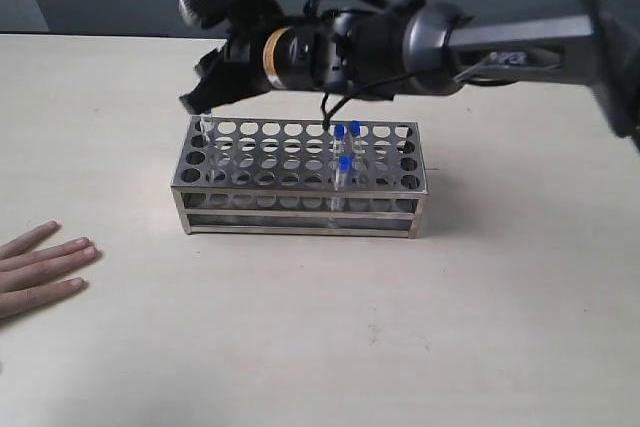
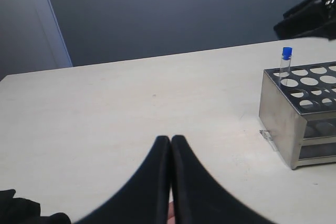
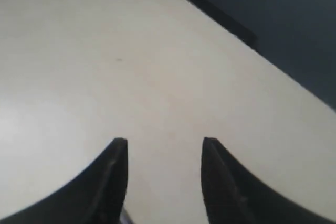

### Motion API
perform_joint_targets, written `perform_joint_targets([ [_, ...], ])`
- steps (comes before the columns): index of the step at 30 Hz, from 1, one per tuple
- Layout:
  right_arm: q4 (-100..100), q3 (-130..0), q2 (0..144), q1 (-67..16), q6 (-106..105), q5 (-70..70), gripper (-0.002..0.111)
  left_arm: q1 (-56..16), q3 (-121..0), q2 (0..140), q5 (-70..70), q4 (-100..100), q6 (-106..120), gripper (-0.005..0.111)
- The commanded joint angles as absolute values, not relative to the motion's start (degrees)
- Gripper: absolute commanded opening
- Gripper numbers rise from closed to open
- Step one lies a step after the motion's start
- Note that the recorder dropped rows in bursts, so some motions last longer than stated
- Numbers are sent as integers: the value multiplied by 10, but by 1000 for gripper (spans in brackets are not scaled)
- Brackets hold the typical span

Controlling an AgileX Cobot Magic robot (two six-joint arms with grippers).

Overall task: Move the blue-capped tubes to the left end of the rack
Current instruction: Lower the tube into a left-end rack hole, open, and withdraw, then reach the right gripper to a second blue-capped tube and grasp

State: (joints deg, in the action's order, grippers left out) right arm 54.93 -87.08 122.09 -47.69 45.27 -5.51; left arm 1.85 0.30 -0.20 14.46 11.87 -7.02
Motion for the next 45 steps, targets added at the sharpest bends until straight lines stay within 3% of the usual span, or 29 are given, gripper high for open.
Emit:
perform_joint_targets([
  [1,547,-866,1118,-460,462,87,26,16,0,0,141,116,-71,1],
  [4,546,-831,1066,-432,486,55,20,16,0,0,141,116,-71,1],
  [19,548,-530,890,-400,493,-5,20,16,0,0,141,116,-71,1],
  [27,518,-470,896,-394,497,-63,55,16,0,0,141,116,-71,1],
  [45,482,-465,1032,-394,497,-173,55,16,0,0,141,116,-71,1],
])
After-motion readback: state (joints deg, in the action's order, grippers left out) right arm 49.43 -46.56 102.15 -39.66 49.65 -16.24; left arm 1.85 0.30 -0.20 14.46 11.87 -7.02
